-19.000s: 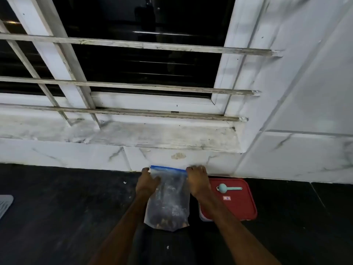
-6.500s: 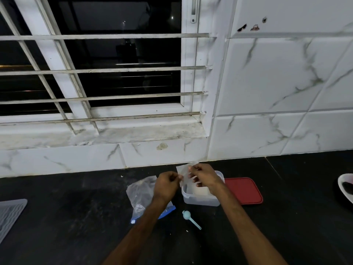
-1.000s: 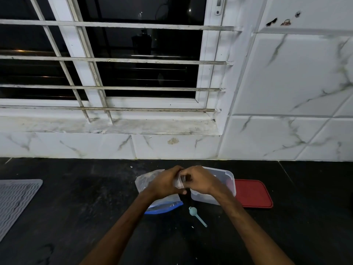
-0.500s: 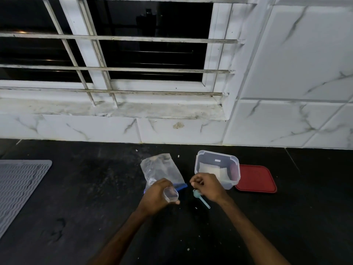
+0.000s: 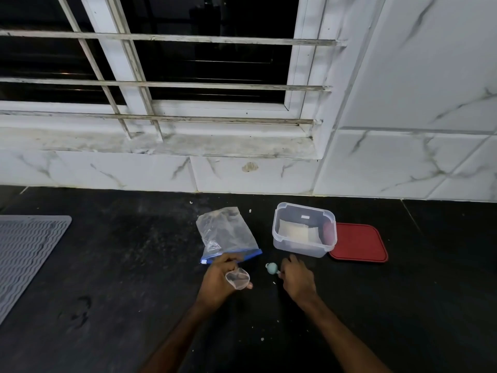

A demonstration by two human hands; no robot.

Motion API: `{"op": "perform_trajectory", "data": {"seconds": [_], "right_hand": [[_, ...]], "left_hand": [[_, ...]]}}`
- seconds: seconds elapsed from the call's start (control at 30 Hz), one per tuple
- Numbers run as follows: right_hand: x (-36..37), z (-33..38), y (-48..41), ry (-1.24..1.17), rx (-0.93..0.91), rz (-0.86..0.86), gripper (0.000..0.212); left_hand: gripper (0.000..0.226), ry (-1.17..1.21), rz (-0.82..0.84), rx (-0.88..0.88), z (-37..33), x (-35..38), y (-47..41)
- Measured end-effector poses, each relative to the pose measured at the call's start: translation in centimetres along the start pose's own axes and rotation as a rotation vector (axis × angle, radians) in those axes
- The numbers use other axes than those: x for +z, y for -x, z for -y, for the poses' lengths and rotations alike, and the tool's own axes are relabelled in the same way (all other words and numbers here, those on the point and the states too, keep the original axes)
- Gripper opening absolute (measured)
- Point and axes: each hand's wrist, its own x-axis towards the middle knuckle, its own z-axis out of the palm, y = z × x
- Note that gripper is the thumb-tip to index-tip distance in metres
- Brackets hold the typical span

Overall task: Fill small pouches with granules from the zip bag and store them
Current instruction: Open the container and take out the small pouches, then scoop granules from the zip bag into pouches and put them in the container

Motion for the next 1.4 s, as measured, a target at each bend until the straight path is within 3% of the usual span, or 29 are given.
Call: {"op": "perform_trajectory", "data": {"seconds": [0.17, 0.43, 0.67, 0.8, 0.9, 1.03, 1.1, 1.2, 1.3, 1.4], "right_hand": [[0.3, 0.0, 0.3, 0.155, -0.104, -0.031, 0.045], [0.5, -0.6, 0.0, 0.076, -0.169, -0.049, 0.032], [0.5, 0.0, 0.1, 0.196, -0.188, -0.022, 0.051], [0.7, -0.1, 0.1, 0.204, -0.158, -0.046, 0.049], [0.2, -0.3, -0.1, 0.186, -0.147, -0.056, 0.042], [0.0, -0.8, -0.2, -0.059, -0.126, -0.053, 0.035], [-0.2, -0.9, -0.2, -0.223, -0.077, -0.091, 0.027], [-1.2, 0.2, 0.0, -0.517, 0.026, -0.115, 0.013], [-3.4, 2.3, 0.8, -0.857, 0.097, 0.049, 0.021], [-5.6, 4.1, 1.8, -0.925, 0.077, 0.148, 0.025]], "left_hand": [[0.078, -0.220, 0.158, -0.086, 0.2, 0.8, 0.0], [0.077, -0.363, 0.208, -0.088, -0.1, 1.4, -0.7], [0.075, -0.442, 0.324, -0.068, 0.1, 1.6, -0.6], [0.079, -0.446, 0.332, -0.063, -0.1, 1.2, 0.0], [0.072, -0.418, 0.242, -0.022, -0.5, 0.5, 0.4], [0.050, -0.483, -0.122, 0.114, -0.9, -0.6, -0.4], [0.053, -0.600, -0.266, 0.129, -1.1, -1.3, -1.6], [0.069, -0.815, -0.240, 0.001, -0.7, -2.6, -3.5], [0.048, -0.918, -0.155, -0.090, -0.4, -3.9, -4.5], [0.033, -0.958, -0.120, -0.072, -1.2, -4.8, -5.4]]}}
